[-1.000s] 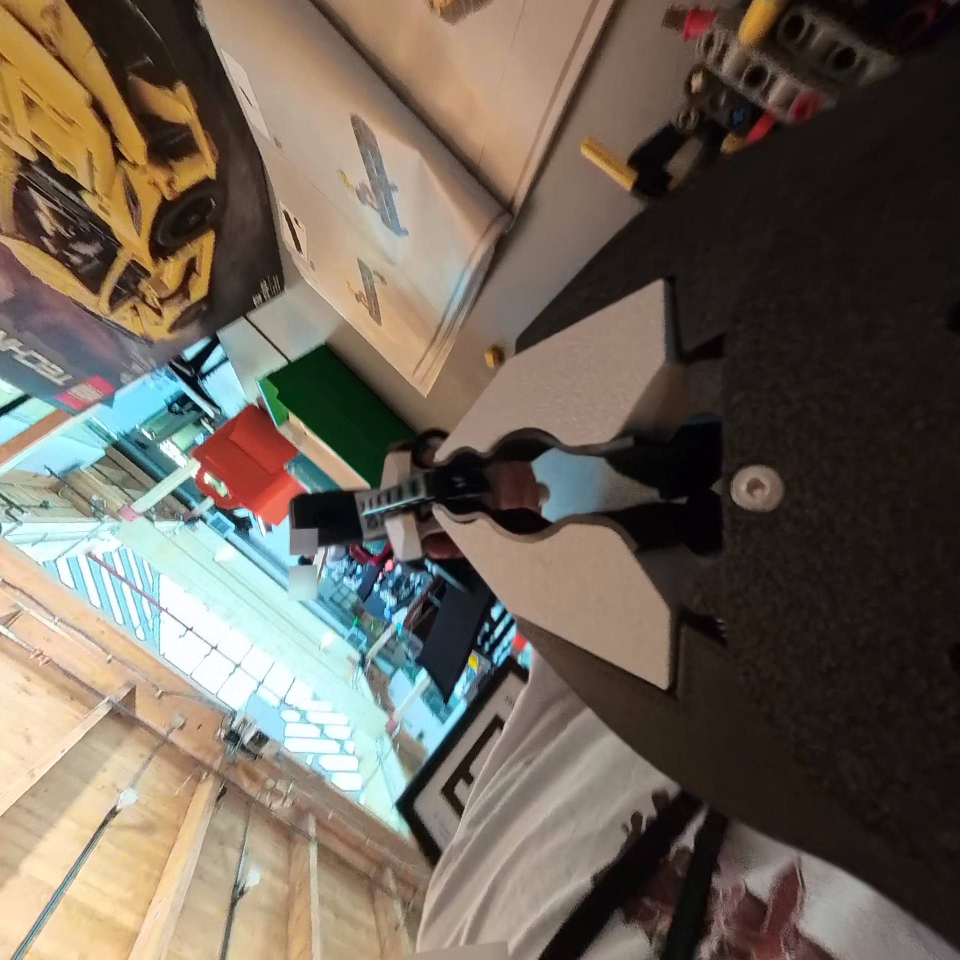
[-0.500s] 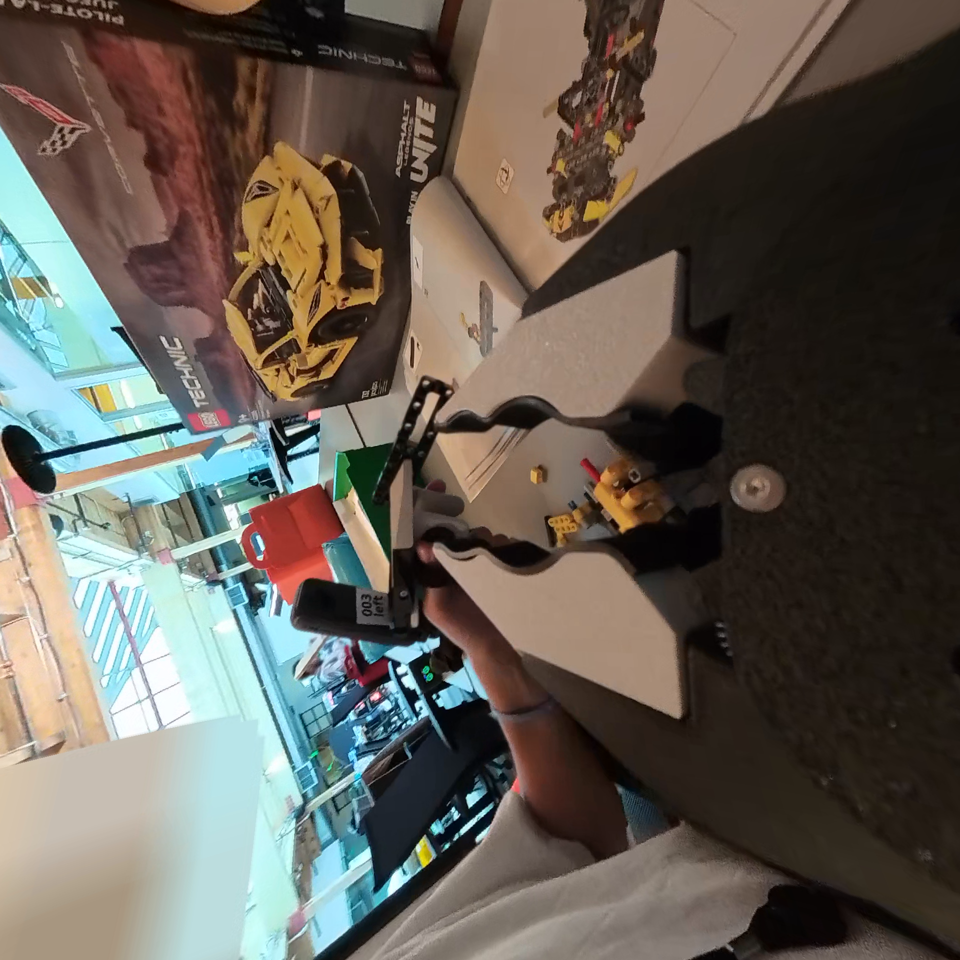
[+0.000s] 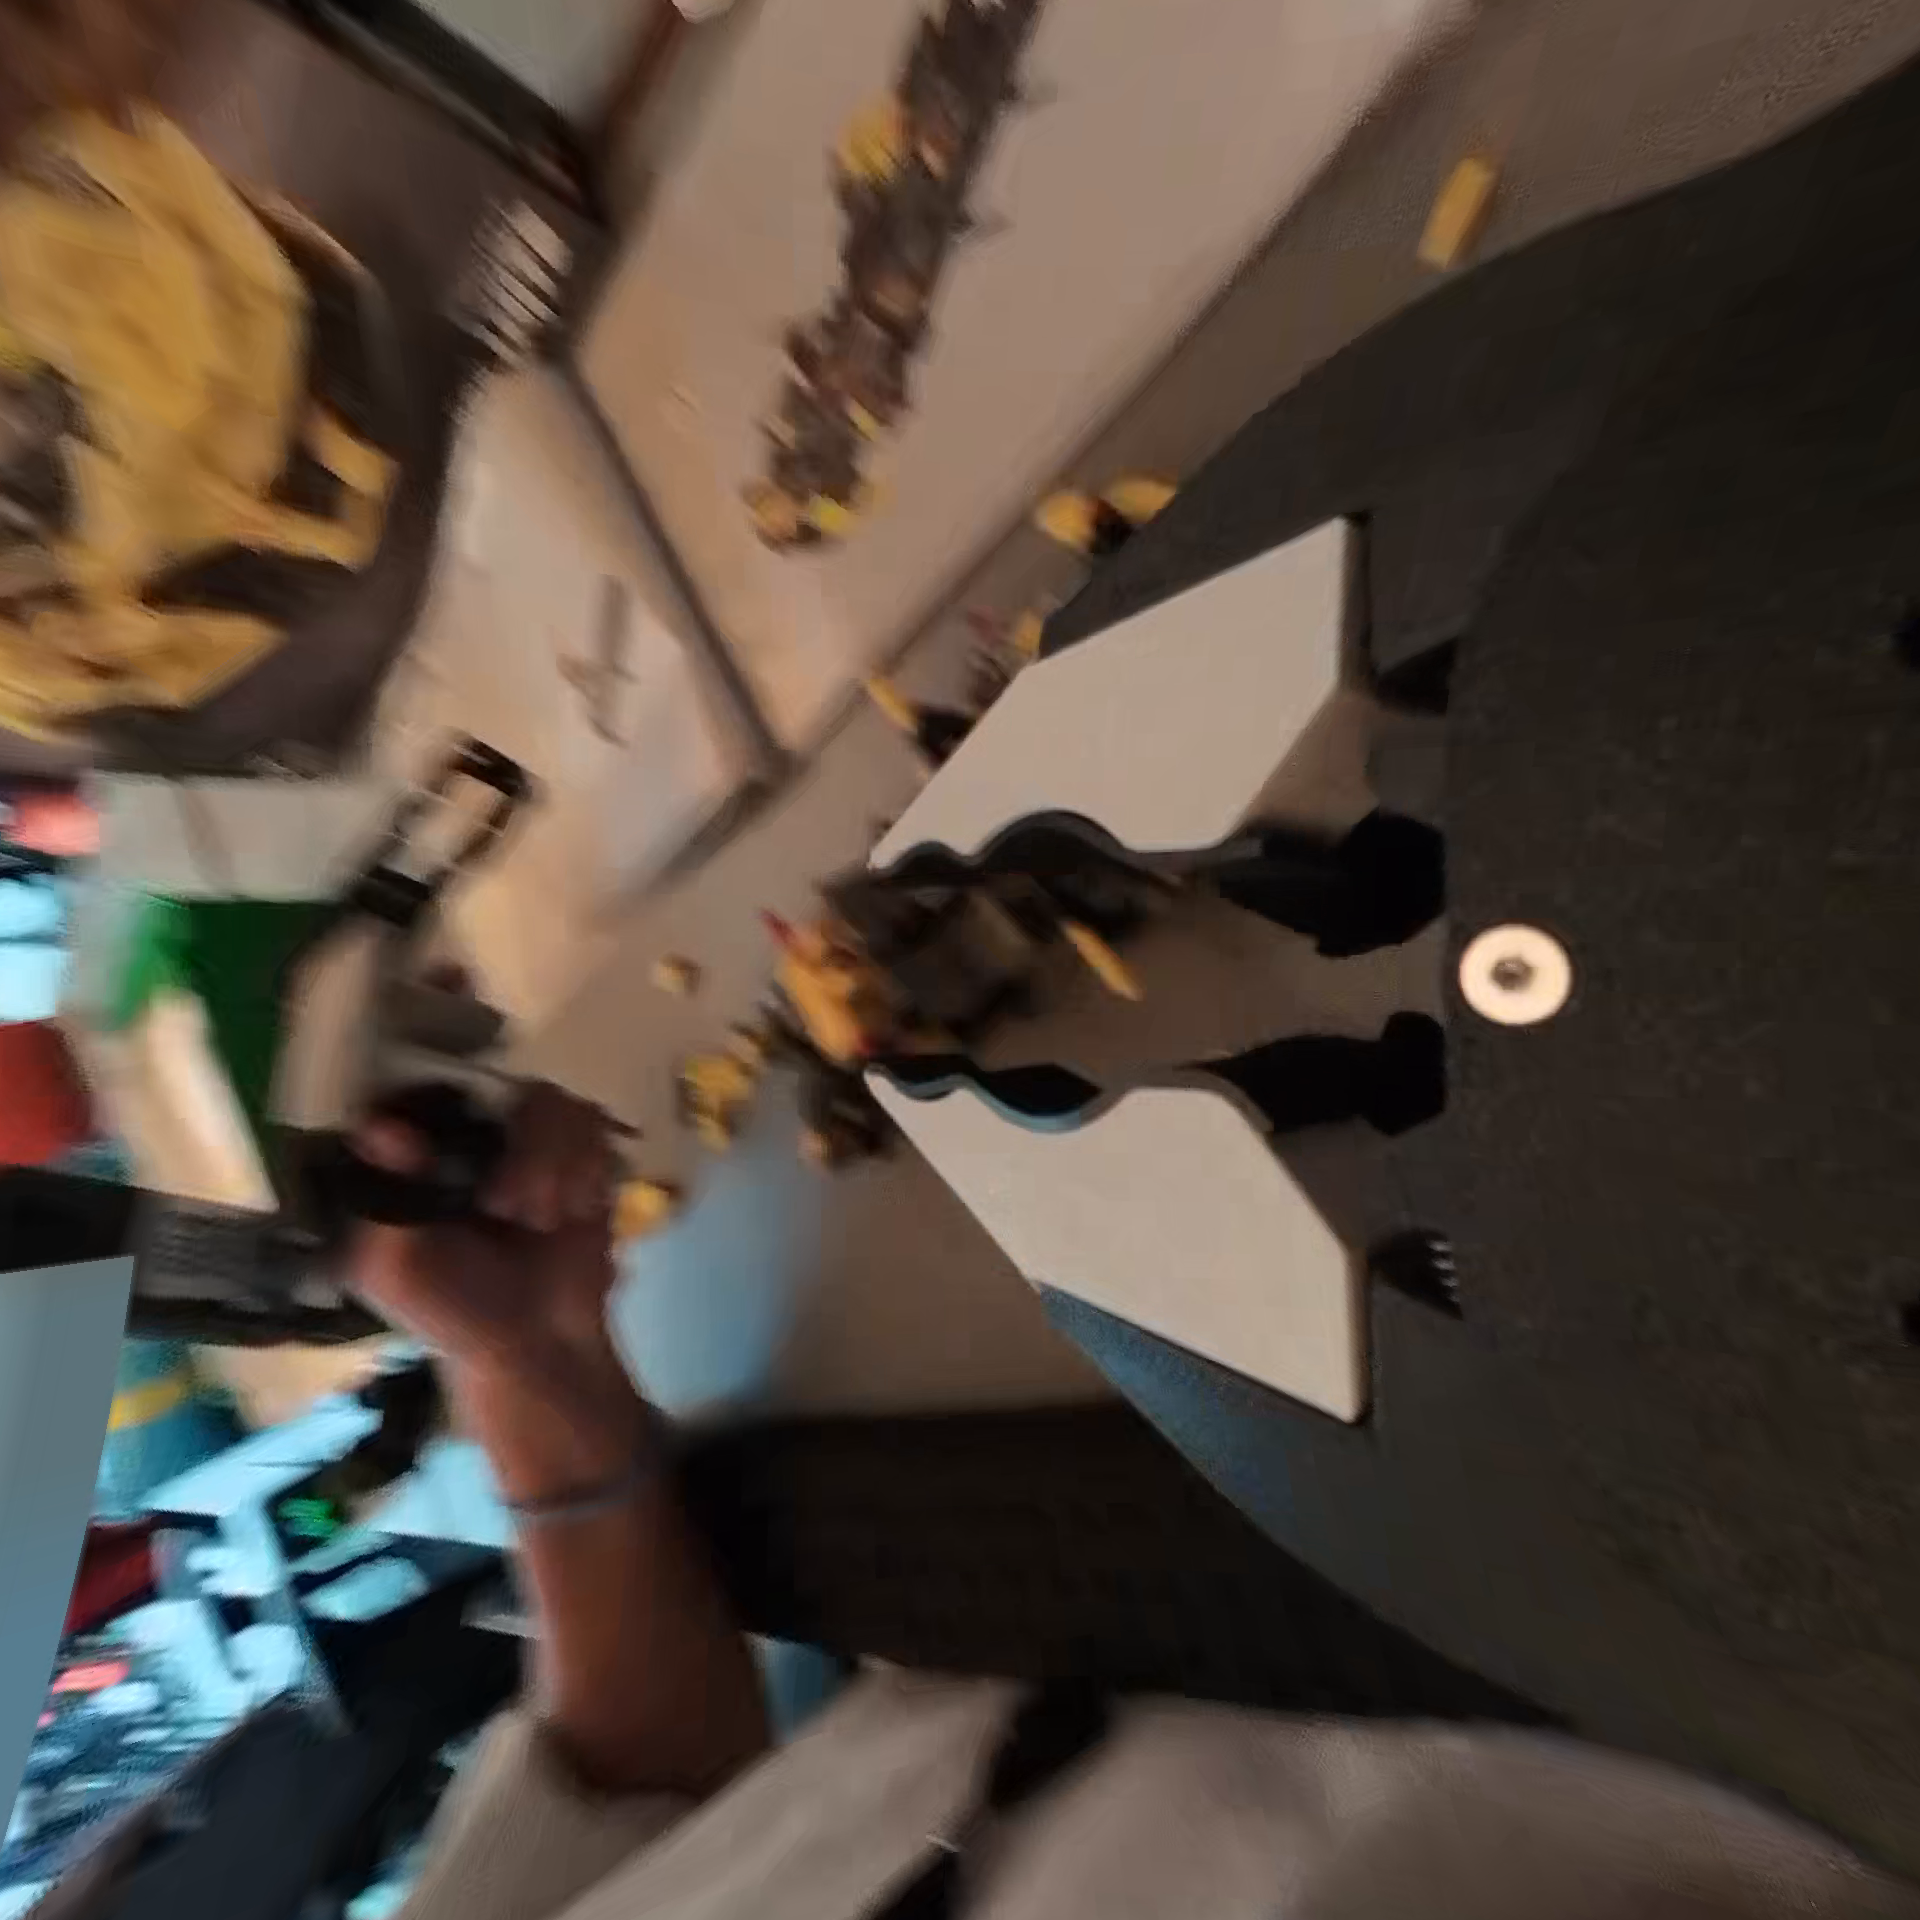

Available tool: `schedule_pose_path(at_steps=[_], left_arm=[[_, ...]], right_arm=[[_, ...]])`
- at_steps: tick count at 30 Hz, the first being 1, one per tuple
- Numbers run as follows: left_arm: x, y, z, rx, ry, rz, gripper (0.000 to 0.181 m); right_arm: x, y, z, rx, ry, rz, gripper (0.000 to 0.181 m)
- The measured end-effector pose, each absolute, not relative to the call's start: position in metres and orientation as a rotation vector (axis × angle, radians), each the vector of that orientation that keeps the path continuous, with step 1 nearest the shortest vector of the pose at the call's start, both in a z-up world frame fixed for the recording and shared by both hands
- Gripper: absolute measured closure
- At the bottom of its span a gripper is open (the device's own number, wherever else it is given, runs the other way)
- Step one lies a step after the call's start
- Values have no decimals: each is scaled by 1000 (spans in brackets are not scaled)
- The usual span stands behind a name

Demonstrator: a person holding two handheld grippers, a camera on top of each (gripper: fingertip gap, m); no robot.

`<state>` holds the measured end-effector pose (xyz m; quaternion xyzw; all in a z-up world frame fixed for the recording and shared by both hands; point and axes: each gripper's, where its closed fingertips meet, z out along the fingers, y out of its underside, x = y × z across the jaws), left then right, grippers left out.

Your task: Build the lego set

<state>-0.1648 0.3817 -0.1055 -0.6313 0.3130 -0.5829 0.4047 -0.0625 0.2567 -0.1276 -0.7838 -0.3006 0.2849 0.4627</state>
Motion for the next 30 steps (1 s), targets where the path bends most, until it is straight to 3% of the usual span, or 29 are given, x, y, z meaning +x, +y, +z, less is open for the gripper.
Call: schedule_pose_path(at_steps=[5, 12, 21, 30], left_arm=[[-156, 368, -106, -1585, 850, -1482, 174], [-150, 355, -104, -1551, 934, -1434, 174], [-153, 356, -101, -1545, 923, -1436, 174], [-150, 347, -97, -1533, 944, -1482, 174]], right_arm=[[-54, 190, -190, -2183, -922, 594, 150], [-45, 170, -222, -2322, -883, 597, 151], [-78, 147, -225, -2339, -899, 844, 156], [-59, 175, -213, -2020, -1123, 603, 152]])
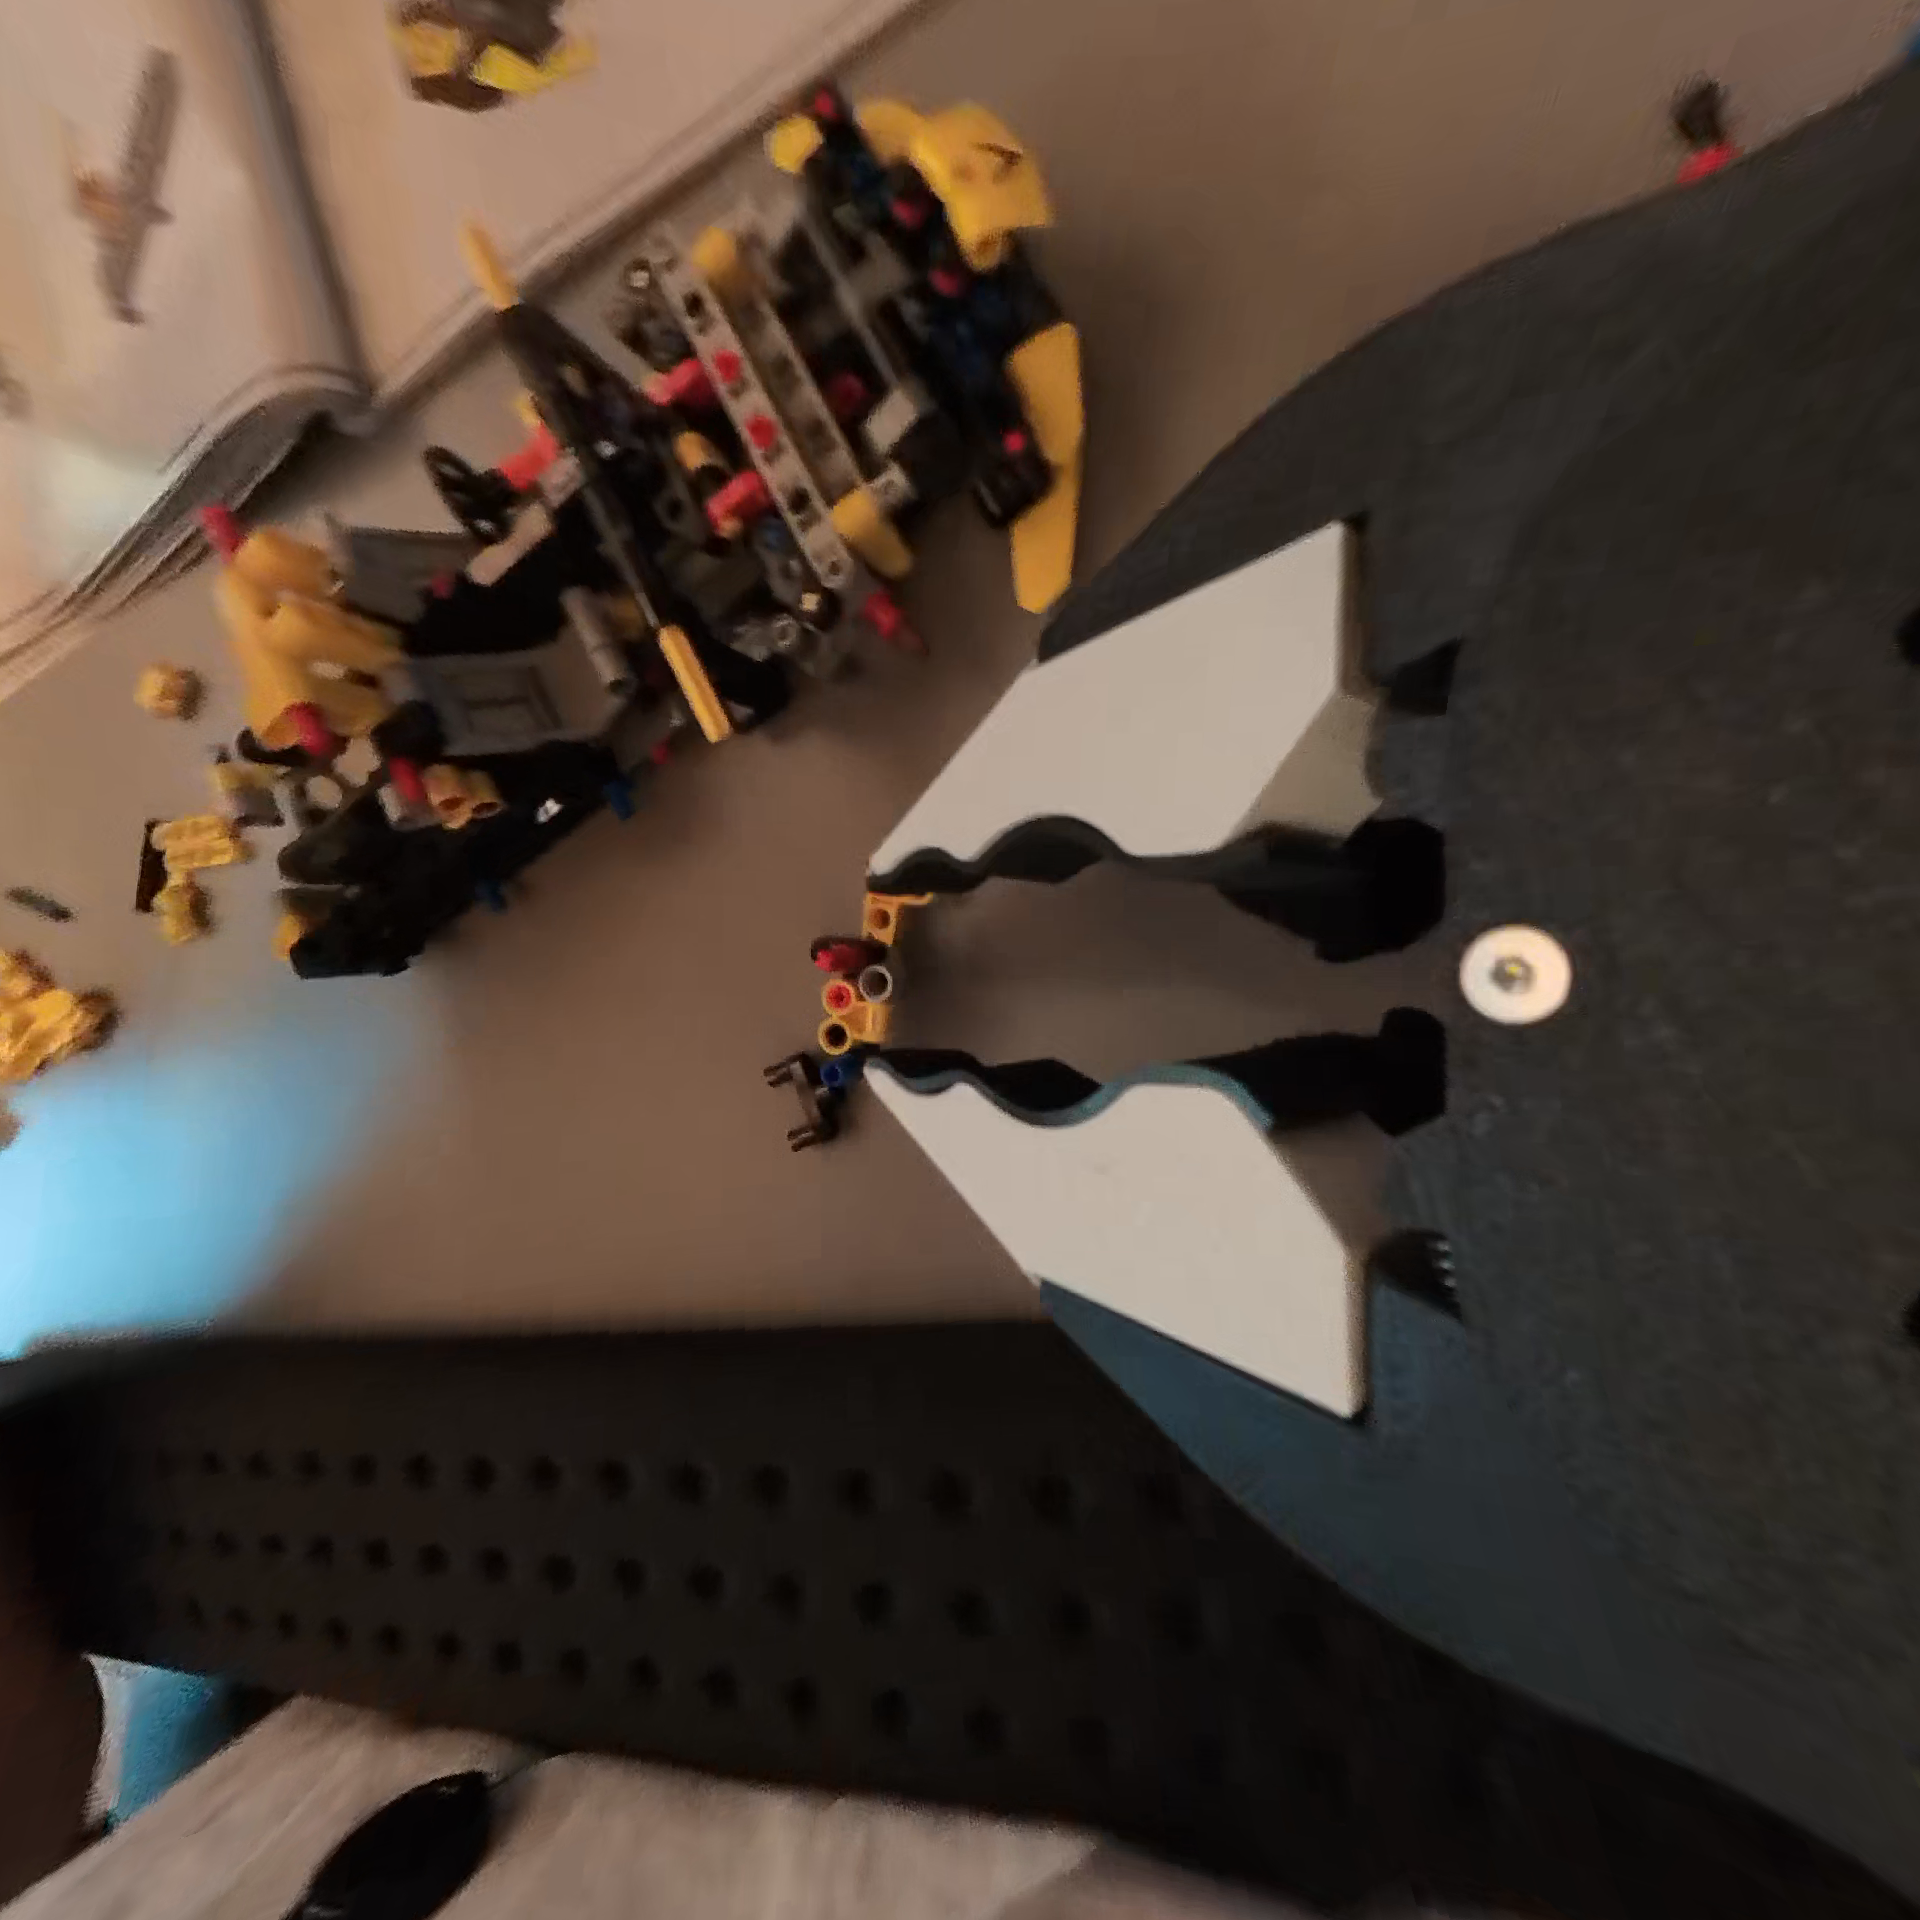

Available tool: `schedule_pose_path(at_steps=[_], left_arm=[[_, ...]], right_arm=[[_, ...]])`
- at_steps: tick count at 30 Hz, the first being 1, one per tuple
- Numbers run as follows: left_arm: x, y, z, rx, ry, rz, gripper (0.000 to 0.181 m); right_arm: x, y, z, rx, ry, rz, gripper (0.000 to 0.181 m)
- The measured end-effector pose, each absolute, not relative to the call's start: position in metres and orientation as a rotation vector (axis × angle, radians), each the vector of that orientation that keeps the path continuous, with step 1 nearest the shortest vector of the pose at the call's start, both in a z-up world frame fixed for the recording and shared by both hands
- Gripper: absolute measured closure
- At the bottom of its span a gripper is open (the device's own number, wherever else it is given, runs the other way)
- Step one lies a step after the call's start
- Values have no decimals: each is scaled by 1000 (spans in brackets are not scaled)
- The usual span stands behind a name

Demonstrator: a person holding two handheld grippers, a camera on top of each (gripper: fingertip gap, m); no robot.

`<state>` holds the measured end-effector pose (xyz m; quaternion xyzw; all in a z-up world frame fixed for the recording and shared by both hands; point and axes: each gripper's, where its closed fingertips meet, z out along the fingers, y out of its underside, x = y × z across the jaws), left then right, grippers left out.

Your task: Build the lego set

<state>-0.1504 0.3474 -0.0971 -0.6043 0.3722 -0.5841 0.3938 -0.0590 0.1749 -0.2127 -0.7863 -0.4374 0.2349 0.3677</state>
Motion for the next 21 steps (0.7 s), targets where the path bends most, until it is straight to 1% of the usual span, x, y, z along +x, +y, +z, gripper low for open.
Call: schedule_pose_path(at_steps=[2, 4, 6, 10, 12, 15, 21], left_arm=[[-150, 344, -97, -1529, 962, -1492, 174], [-149, 337, -97, -1518, 1005, -1529, 174], [-148, 322, -95, -1498, 1067, -1639, 174], [-151, 299, -91, -1466, 1157, -1838, 174], [-151, 294, -90, -1448, 1186, -1840, 174], [-151, 288, -96, -1436, 1261, -1777, 174], [-149, 272, -99, -1414, 1365, -1761, 174]], right_arm=[[-60, 177, -217, -1954, -1229, 603, 152], [-62, 176, -220, -1912, -1325, 646, 147], [-67, 173, -223, -1888, -1422, 688, 142], [-68, 174, -236, -1854, -1640, 609, 136], [-73, 174, -239, -1836, -1687, 632, 138], [-74, 175, -241, -1857, -1693, 613, 154], [-71, 184, -235, -2085, -1374, 564, 154]])
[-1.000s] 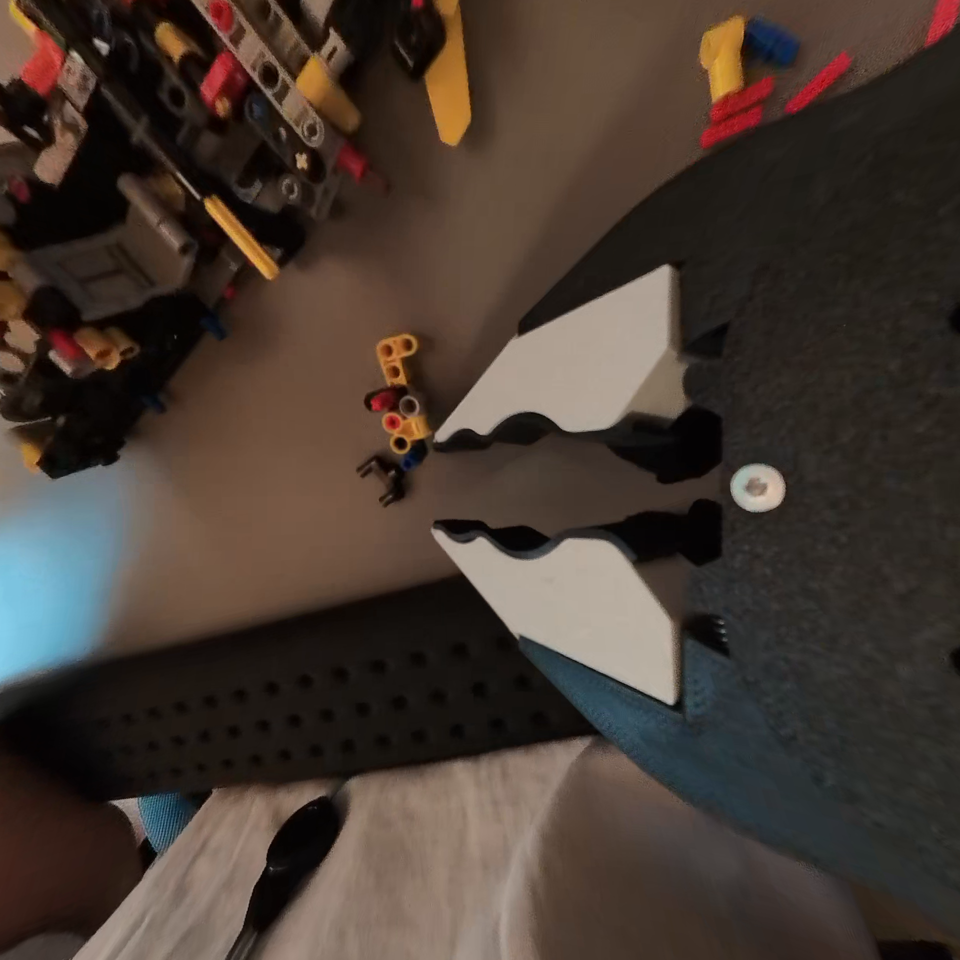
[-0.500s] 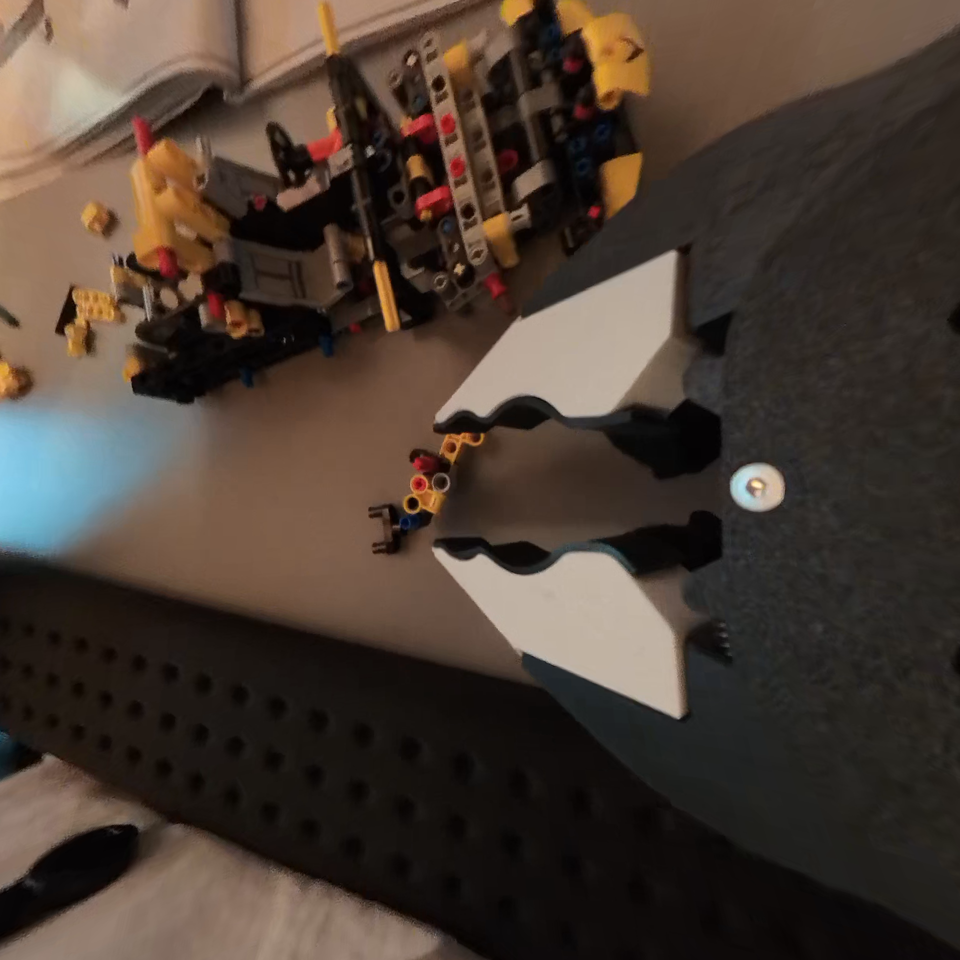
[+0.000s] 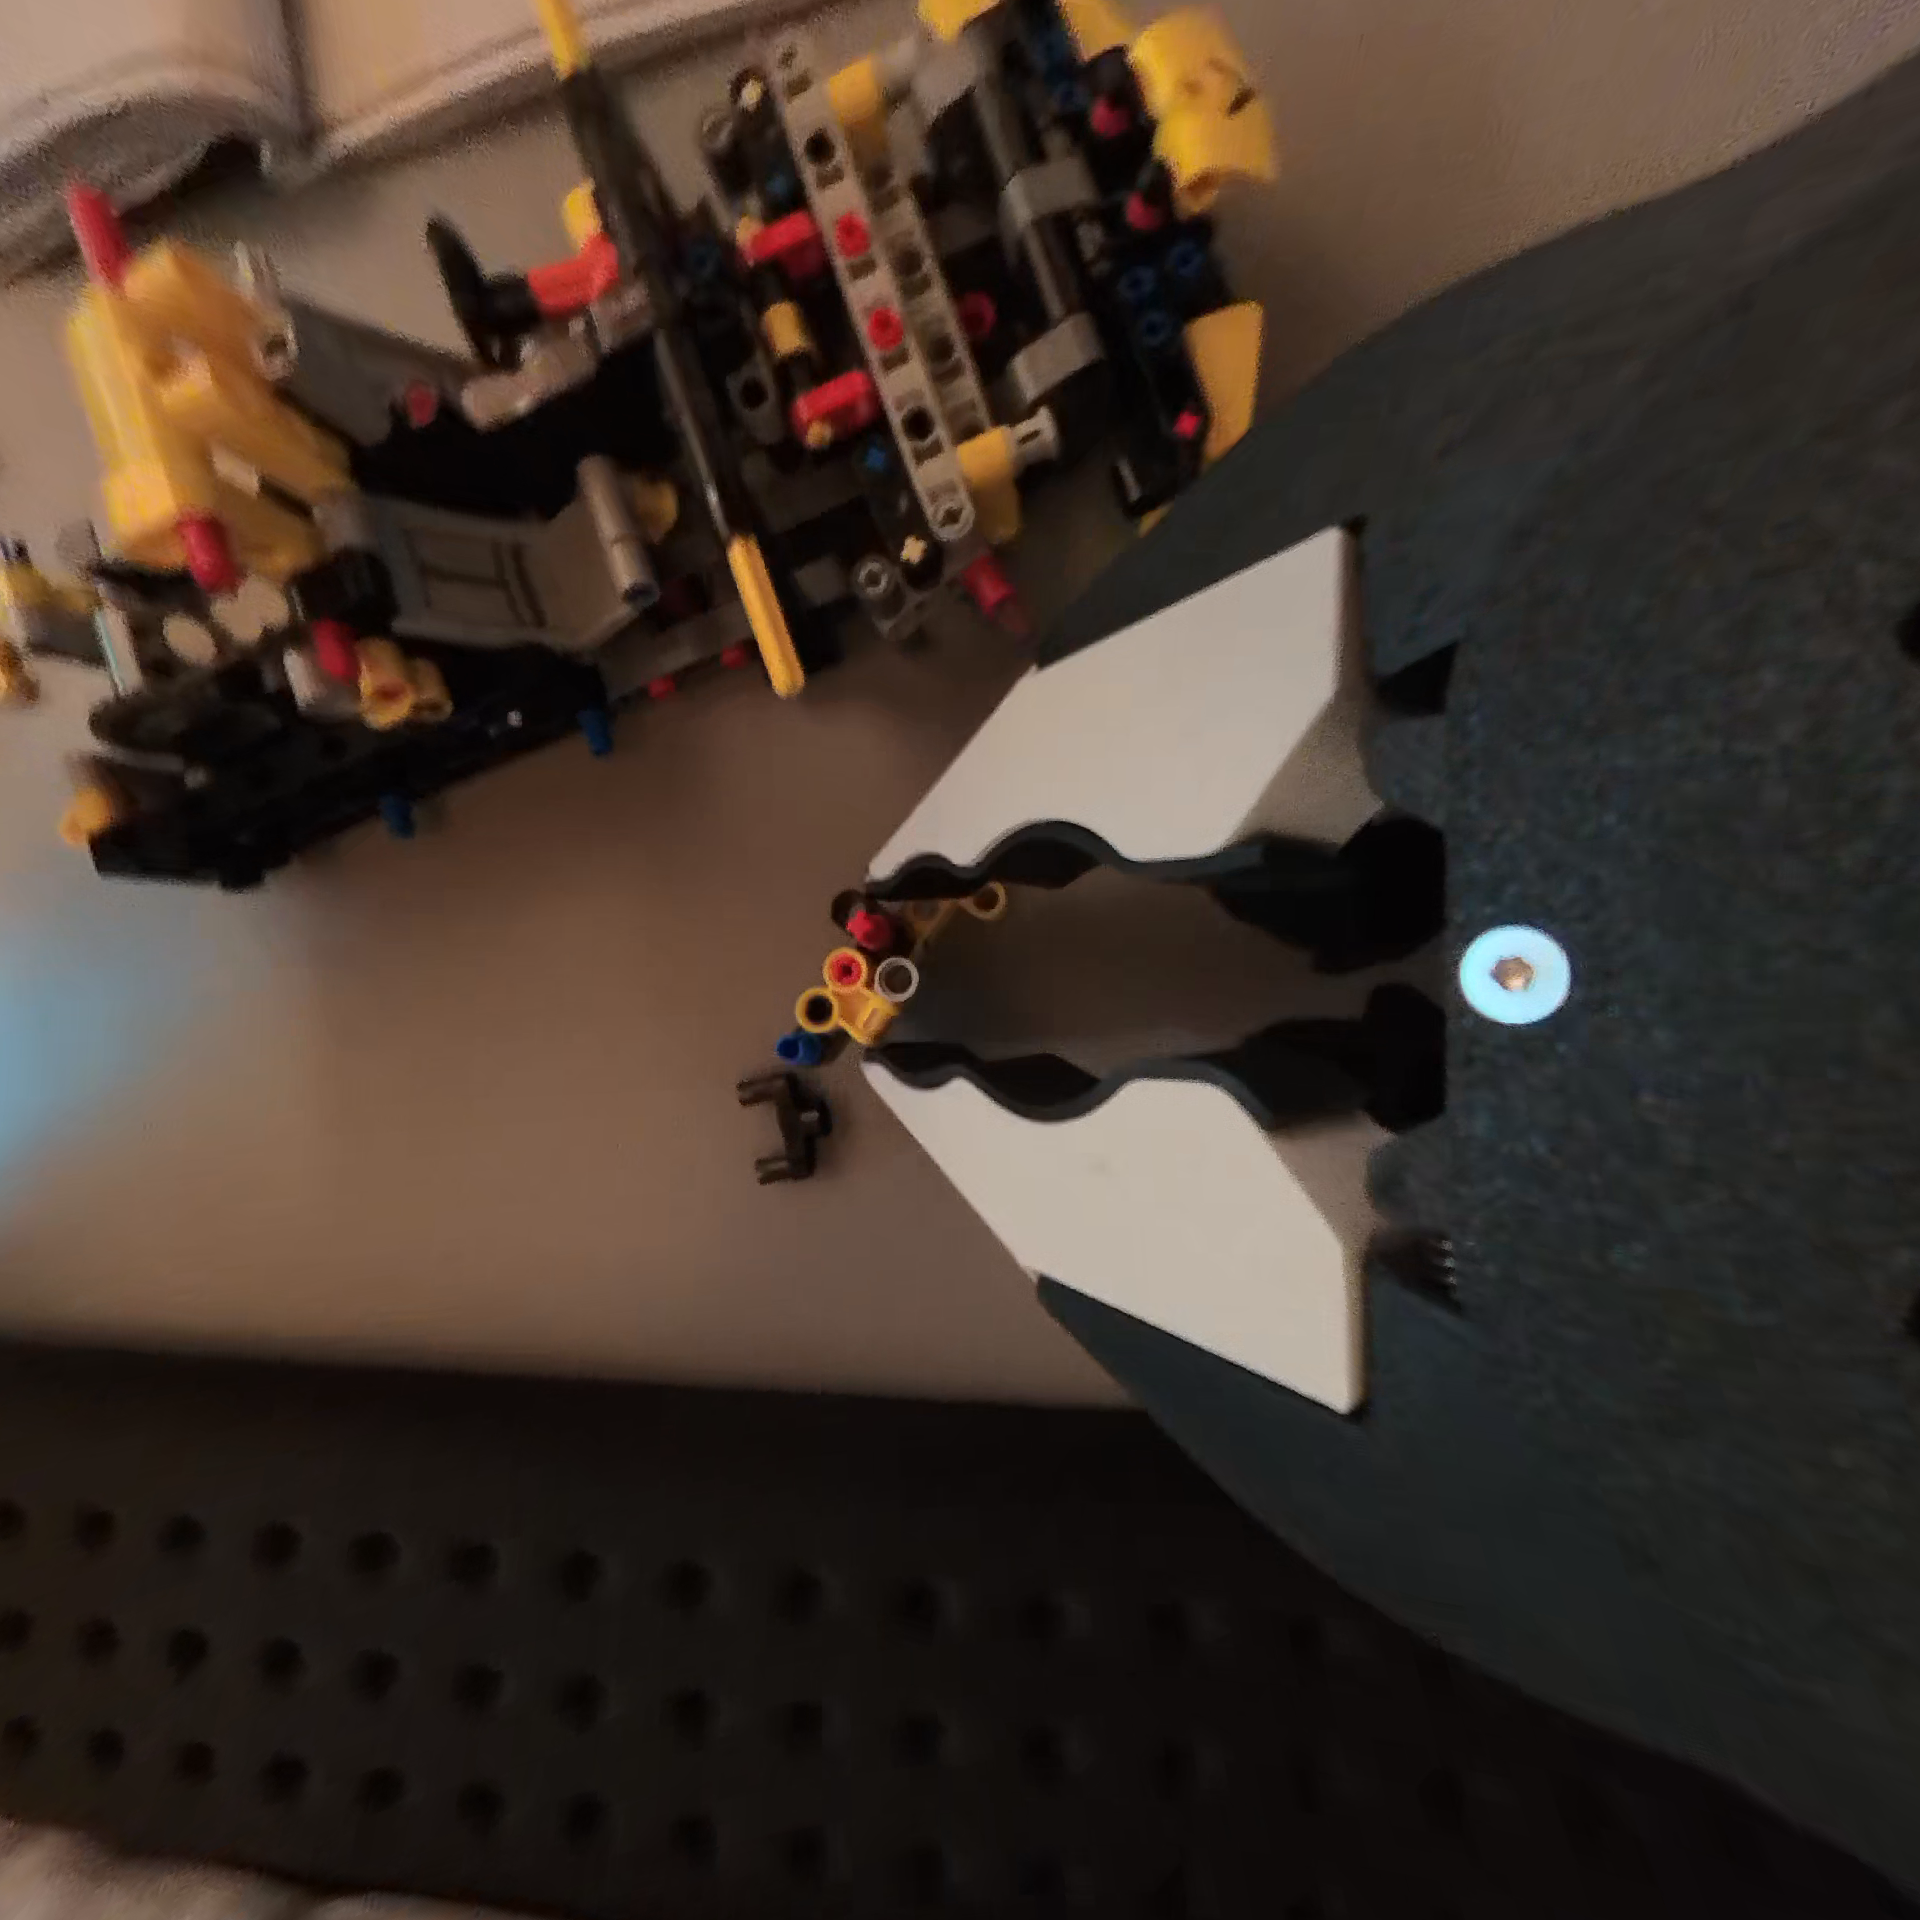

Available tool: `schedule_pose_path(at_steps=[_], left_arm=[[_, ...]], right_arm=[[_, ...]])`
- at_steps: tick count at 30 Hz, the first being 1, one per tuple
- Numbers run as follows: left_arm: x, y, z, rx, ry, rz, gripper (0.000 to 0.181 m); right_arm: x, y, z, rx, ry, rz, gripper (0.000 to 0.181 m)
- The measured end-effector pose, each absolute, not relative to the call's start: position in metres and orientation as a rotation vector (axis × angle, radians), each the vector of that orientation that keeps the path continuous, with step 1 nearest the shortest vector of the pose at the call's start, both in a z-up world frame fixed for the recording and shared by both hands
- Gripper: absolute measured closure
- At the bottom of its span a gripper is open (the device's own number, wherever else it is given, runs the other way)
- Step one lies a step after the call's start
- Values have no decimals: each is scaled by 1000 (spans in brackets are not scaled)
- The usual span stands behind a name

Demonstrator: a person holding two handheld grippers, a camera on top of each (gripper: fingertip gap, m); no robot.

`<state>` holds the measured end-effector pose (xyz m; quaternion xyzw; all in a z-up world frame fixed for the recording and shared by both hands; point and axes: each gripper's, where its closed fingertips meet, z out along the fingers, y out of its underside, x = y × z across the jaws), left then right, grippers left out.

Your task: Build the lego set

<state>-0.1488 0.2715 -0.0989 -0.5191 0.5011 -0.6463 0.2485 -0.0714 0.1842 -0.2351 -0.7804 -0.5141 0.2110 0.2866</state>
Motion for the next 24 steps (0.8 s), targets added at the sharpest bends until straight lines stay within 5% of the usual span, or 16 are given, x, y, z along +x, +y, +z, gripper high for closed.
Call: schedule_pose_path(at_steps=[11, 24], left_arm=[[-127, 218, -121, -1475, 1576, -1764, 174], [-126, 220, -133, -1501, 1614, -1689, 173]], right_arm=[[-77, 261, -101, -1531, -1311, -465, 155], [-118, 269, -117, -1357, -1597, -603, 155]])
